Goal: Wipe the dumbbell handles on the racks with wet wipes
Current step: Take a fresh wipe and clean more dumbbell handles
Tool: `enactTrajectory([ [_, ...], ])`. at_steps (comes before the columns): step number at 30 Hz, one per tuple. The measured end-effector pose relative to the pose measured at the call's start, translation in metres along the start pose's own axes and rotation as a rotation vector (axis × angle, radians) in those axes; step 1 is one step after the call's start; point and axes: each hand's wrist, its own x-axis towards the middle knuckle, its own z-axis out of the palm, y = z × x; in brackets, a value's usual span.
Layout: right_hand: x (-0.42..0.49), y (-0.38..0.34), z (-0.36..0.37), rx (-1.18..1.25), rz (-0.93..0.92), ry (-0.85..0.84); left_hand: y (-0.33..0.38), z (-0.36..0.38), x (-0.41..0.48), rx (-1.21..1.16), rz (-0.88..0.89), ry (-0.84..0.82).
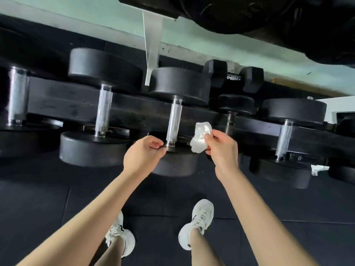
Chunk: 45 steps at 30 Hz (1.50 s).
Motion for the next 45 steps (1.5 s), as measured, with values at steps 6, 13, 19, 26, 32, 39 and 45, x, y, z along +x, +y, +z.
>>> enactTrajectory([
  [6,0.047,0.007,0.067,-0.383,-0.31,0.039,-0.025,0.006,0.014,0.237,-0.018,-0.049],
  [13,0.079,0.026,0.101,-0.077,-0.039,-0.052,-0.032,0.011,0.031,0.134,-0.147,-0.071],
  [19,0.08,0.03,0.103,0.156,0.207,-0.188,-0.035,0.009,0.04,0.187,-0.152,-0.067],
  [26,0.107,-0.013,0.121,0.077,-0.048,0.087,-0.035,0.009,0.04,0.148,-0.17,-0.056],
  [32,0.07,0.031,0.118,-0.052,0.098,-0.027,-0.029,0.006,0.039,0.151,-0.17,-0.072],
  [39,0.109,-0.03,0.137,0.018,0.106,0.23,-0.032,0.006,0.04,0.14,-0.15,-0.064],
  [45,0.076,0.003,0.127,-0.123,0.138,0.075,-0.036,0.008,0.039,0.127,-0.171,-0.054],
])
